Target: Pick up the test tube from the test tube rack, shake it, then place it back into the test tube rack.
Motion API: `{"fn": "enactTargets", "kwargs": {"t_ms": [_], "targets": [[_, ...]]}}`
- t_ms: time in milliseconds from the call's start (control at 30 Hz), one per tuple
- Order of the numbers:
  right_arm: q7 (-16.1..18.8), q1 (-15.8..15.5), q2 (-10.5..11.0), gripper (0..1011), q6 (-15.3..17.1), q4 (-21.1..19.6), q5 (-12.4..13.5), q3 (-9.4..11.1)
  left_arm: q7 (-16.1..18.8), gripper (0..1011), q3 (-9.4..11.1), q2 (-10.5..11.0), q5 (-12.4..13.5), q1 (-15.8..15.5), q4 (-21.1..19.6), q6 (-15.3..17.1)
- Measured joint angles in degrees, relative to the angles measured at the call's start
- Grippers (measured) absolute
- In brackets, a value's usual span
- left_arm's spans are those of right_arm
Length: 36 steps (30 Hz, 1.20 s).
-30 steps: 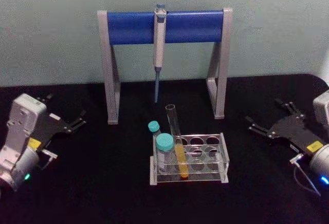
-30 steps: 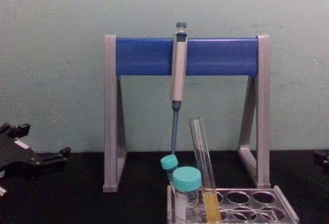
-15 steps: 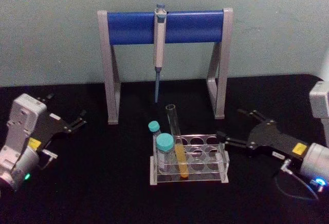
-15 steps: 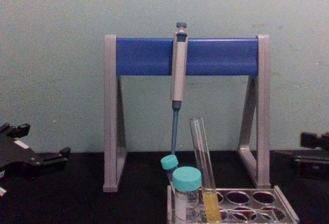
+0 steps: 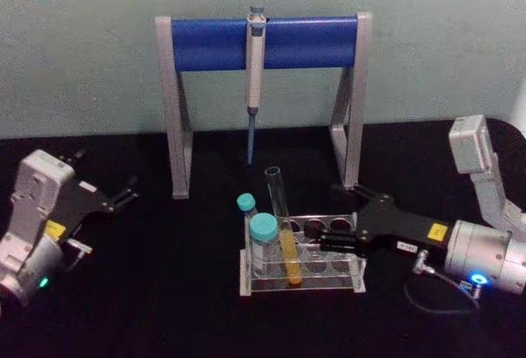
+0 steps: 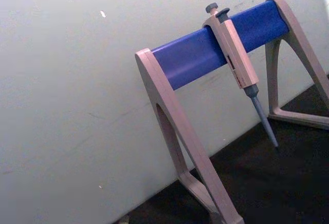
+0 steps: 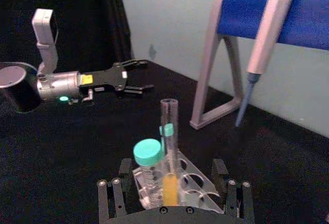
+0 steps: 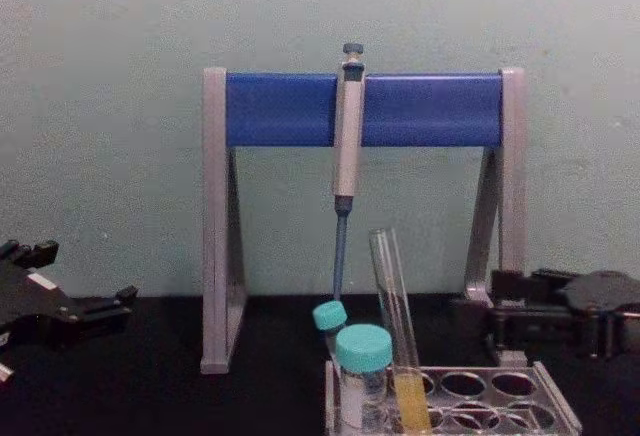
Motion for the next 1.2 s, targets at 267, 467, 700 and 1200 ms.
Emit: {"fn": "enactTargets", "kwargs": {"t_ms": [267,467,700,1200], "targets": [[1.3,2.9,-1.2,1000,0.5,2.0,0.2,-2.7,0.0,1001,0.0,0.0,0.0,0.0,0.0,0.0],[1.1,4.8,-2.2,1000,0.9,3.9,0.1,-4.3,0.0,1001,0.0,0.0,0.0,0.0,0.0,0.0],[1.0,7.0,-3.6,1000,1.1,6.5,-0.1,-5.5,0.0,1001,0.0,0.0,0.0,0.0,0.0,0.0],[1.4,9.9,-5.8,1000,1.1,10.3,-0.8,-7.4,0.0,1001,0.0,0.0,0.0,0.0,0.0,0.0]]}}
